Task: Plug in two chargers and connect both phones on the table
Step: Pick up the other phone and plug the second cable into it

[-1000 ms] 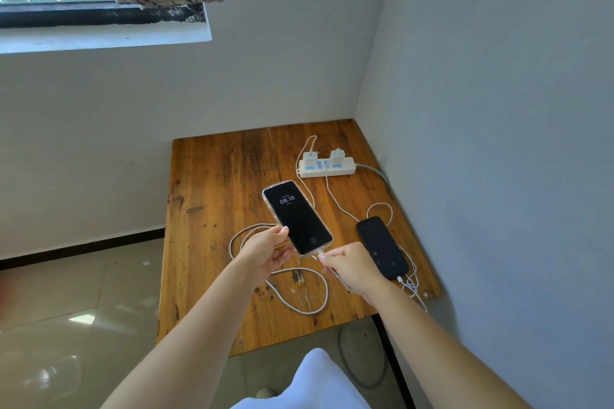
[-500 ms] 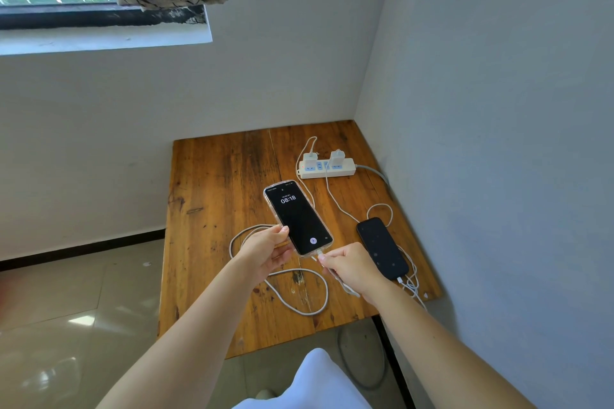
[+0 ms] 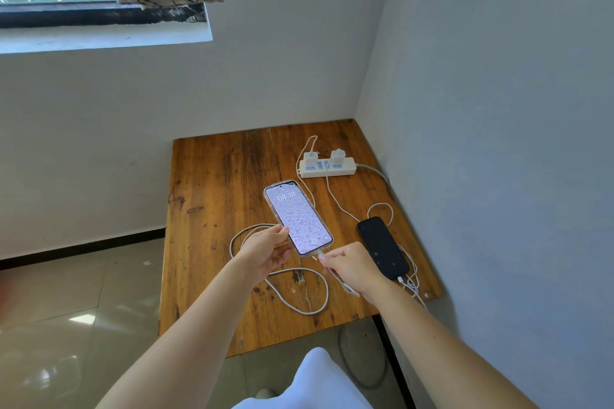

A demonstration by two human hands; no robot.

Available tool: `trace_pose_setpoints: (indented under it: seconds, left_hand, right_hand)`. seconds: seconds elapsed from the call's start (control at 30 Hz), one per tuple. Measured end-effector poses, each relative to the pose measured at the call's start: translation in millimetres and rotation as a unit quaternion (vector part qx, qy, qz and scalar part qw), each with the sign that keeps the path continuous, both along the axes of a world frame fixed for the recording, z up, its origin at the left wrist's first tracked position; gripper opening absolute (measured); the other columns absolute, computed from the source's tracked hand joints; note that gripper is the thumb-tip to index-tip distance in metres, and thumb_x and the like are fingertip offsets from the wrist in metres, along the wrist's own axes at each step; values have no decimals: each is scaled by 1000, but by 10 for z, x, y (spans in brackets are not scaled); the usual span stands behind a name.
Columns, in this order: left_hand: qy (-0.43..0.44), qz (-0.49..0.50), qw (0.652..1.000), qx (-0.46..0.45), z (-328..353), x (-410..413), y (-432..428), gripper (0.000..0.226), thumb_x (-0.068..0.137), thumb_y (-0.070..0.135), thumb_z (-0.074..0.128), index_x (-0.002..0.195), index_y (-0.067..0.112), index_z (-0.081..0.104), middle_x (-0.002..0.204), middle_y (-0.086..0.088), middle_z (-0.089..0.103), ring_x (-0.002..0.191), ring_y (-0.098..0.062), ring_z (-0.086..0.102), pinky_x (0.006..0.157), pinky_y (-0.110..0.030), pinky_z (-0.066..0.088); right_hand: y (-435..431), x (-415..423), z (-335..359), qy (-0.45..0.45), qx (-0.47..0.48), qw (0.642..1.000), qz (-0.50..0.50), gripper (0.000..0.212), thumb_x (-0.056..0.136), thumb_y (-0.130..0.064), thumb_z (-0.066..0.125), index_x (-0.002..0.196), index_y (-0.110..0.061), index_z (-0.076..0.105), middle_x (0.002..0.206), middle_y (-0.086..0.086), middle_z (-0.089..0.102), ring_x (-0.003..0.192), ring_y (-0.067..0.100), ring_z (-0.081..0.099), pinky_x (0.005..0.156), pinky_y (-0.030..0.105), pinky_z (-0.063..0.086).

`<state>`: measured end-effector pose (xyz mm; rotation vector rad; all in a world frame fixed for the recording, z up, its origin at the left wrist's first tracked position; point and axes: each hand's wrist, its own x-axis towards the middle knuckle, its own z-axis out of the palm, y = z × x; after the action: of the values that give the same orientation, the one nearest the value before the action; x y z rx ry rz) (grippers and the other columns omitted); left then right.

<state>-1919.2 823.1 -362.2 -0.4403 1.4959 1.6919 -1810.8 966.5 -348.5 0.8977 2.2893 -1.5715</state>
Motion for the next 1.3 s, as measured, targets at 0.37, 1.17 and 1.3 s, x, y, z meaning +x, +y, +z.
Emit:
trace_pose_setpoints:
  seconds: [0.37, 1.17, 1.3]
  left_hand:
    - [0, -1, 1000, 0, -14, 15, -3, 34, 93, 13, 59, 127, 10, 58, 109, -13, 71, 87, -19, 66, 65, -25, 53]
    - [-3, -3, 1000, -1, -37, -3, 6, 38, 93, 13, 58, 131, 8, 55, 117, -15, 68, 90, -20, 64, 63, -25, 52]
    - [-4, -2, 1000, -3, -45, -7, 9, 39, 93, 13, 59, 131, 9, 55, 118, -15, 67, 89, -19, 64, 62, -25, 51]
  right_hand:
    - [4, 26, 6, 1, -2, 1000, 0, 30, 92, -24, 60, 76, -5, 75, 65, 0, 63, 72, 12, 61, 84, 33, 48]
    - [18, -3, -34, -7, -1, 1000, 1, 28, 92, -26, 60, 79, -6, 76, 79, 5, 70, 80, 12, 63, 90, 34, 45]
    - [28, -4, -35, -9, -8, 1000, 4, 26, 92, -26, 61, 79, -9, 76, 76, 1, 69, 81, 11, 62, 89, 34, 45]
